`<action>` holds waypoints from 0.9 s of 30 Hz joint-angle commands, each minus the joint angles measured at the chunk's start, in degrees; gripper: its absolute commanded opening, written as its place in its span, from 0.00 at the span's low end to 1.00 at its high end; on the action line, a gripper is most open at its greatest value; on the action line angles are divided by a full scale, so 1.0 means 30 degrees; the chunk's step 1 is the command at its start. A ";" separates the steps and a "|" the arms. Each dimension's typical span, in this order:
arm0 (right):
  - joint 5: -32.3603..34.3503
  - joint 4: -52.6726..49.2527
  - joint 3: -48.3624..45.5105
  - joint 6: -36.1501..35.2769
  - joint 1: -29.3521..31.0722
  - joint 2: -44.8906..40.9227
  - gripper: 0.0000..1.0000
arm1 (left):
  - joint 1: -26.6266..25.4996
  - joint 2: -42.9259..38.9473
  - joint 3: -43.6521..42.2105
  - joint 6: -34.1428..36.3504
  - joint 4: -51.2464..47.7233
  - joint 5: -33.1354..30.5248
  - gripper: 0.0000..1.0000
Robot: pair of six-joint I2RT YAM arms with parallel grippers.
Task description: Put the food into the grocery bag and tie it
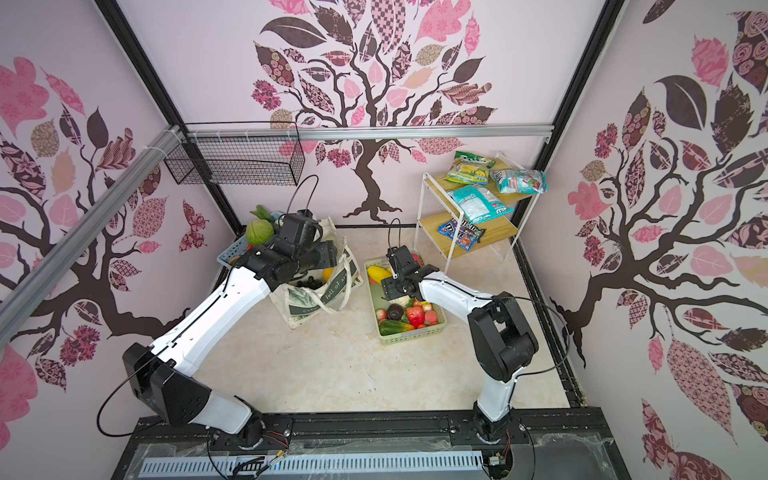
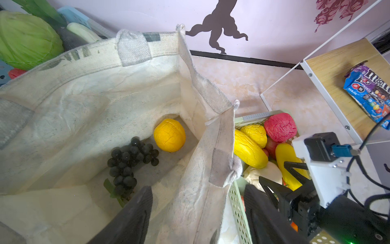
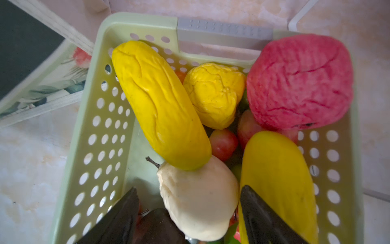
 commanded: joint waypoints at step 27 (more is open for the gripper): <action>0.0051 0.0775 0.4219 -0.3411 0.0141 0.4681 0.77 | 0.0073 -0.0046 -0.0983 0.0662 -0.0021 -0.0041 0.73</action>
